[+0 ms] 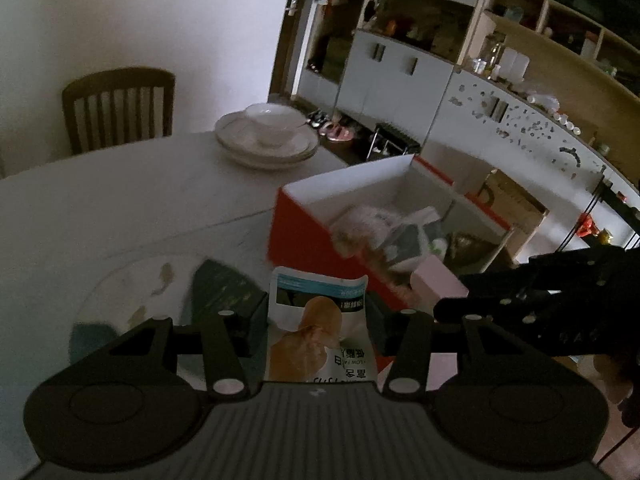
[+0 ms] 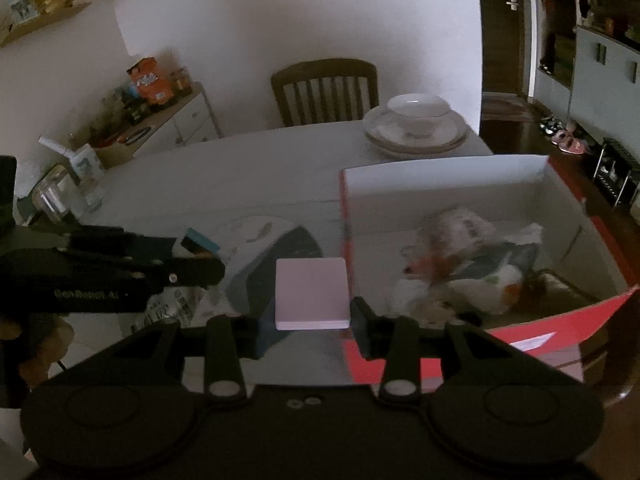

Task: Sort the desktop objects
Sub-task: 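Carry the sticky-note pad and white packet over the red box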

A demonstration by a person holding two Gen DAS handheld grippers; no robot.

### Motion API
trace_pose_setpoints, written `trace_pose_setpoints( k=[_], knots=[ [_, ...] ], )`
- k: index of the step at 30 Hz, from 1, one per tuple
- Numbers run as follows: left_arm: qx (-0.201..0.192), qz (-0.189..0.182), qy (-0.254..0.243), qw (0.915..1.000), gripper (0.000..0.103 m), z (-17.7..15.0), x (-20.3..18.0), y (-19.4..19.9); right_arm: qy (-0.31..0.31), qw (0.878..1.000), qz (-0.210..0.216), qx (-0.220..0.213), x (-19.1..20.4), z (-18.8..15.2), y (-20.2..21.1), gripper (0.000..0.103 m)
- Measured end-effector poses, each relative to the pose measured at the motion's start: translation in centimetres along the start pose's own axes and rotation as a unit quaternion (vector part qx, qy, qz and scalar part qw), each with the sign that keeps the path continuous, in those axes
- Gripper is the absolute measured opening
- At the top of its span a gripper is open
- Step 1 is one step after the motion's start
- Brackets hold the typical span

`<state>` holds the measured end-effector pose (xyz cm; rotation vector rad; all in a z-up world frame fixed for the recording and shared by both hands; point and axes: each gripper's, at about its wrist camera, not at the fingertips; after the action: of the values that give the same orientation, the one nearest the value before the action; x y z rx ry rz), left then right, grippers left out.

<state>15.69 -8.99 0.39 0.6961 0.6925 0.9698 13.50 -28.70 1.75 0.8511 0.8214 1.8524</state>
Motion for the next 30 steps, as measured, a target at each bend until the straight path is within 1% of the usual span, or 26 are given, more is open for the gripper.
trace_pose_setpoints(
  k=[6, 10, 16, 20, 24, 27, 30],
  knots=[
    [-0.005, -0.005, -0.014, 0.9999, 0.050, 2.5, -2.8, -1.6, -0.005, 1.000, -0.007, -0.003, -3.5, 0.1, 0.7, 0.040],
    [-0.006, -0.003, -0.027, 0.9996, 0.050, 4.2, -4.7, -3.1, -0.003, 1.000, -0.012, -0.003, -5.8, 0.4, 1.0, 0.040],
    [-0.001, 0.003, -0.034, 0.9994, 0.050, 6.8, -6.9, -5.7, 0.003, 1.000, -0.017, -0.005, -8.6, 1.0, 1.0, 0.040],
    [0.004, 0.008, -0.030, 0.9995, 0.050, 8.7, -7.7, -7.3, 0.006, 1.000, -0.016, 0.001, -10.1, 1.4, 0.6, 0.040],
    [0.019, 0.022, -0.022, 0.9993, 0.050, 10.3, -8.0, -9.5, 0.014, 1.000, -0.007, 0.014, -10.8, 1.8, -0.3, 0.040],
    [0.032, 0.034, -0.015, 0.9988, 0.050, 11.2, -8.0, -11.3, 0.021, 0.999, -0.003, 0.024, -11.3, 2.0, -1.0, 0.040],
    [0.037, 0.041, -0.022, 0.9982, 0.050, 11.7, -8.1, -12.6, 0.029, 0.999, 0.003, 0.033, -11.5, 2.4, -1.7, 0.040]
  ],
)
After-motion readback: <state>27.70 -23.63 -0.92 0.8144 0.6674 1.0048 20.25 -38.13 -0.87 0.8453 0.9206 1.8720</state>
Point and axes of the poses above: each gripper's, at about its wrist camera, not at the fingertips, and y roughly against the way its jaws point, x to its left, z to its top, and after that the axes turned 11 degrees about x, right-handed
